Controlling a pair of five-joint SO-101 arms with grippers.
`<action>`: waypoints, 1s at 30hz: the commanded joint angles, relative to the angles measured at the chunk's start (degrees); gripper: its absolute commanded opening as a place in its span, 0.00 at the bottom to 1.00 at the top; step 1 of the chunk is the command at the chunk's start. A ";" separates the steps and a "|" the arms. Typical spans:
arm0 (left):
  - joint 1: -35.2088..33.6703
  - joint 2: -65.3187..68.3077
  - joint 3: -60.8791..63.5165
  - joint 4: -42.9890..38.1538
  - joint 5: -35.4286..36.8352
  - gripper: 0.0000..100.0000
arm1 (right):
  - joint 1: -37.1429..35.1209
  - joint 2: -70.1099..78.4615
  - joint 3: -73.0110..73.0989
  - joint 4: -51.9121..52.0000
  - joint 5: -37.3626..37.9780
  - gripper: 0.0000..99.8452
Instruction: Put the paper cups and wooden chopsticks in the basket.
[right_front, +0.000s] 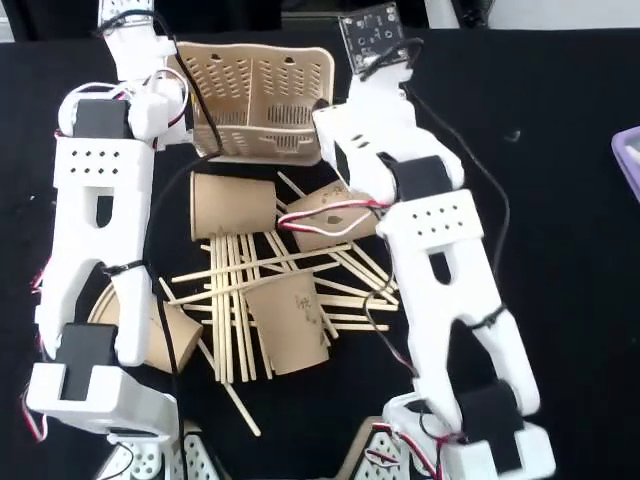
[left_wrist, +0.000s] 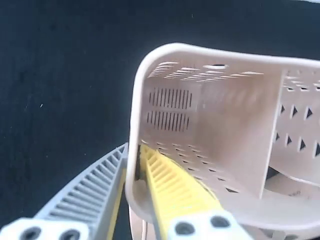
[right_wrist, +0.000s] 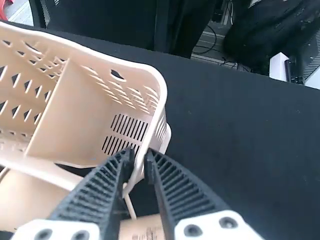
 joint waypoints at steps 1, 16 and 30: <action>-4.00 -0.62 -1.54 -4.84 2.55 0.03 | 2.46 3.56 -5.32 -2.99 0.26 0.01; -4.53 -1.32 13.05 -0.53 0.79 0.03 | 4.22 4.35 -5.67 10.55 0.70 0.01; -4.53 -1.23 4.00 12.48 -5.19 0.03 | 3.96 -0.75 1.89 11.78 0.79 0.01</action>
